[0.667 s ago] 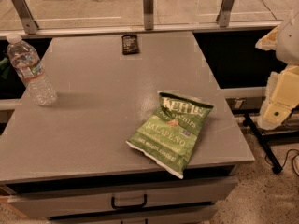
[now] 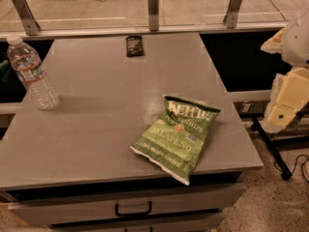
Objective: Move green jalapeno chip bag near rxbar chocolate
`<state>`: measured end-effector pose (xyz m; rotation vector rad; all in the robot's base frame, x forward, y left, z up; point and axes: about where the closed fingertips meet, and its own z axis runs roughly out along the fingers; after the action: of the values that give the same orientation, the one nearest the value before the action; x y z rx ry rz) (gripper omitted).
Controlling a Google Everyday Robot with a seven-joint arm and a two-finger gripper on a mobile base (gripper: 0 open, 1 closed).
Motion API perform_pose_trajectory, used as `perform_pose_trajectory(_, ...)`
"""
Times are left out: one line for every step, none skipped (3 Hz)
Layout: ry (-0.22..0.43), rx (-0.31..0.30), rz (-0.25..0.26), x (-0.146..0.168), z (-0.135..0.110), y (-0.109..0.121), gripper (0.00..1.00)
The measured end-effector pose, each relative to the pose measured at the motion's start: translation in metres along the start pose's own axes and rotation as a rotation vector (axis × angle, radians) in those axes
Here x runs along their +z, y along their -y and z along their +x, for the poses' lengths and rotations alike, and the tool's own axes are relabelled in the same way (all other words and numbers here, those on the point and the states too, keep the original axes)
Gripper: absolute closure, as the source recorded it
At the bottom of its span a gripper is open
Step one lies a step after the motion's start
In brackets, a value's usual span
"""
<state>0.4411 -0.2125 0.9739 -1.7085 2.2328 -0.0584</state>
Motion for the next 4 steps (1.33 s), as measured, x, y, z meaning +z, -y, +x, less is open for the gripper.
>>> perform_pose_trajectory(0.083,0.005,-0.068,0.041,-0.034,0.003,0.0)
perform_pose_trajectory(0.156,0.023,-0.14,0.087,-0.059,0.002,0.0)
perform_pose_trajectory(0.184,0.066,-0.217,0.123,-0.062,-0.007,0.0)
perform_pose_trajectory(0.203,0.091,-0.262,0.142,-0.064,-0.016,0.18)
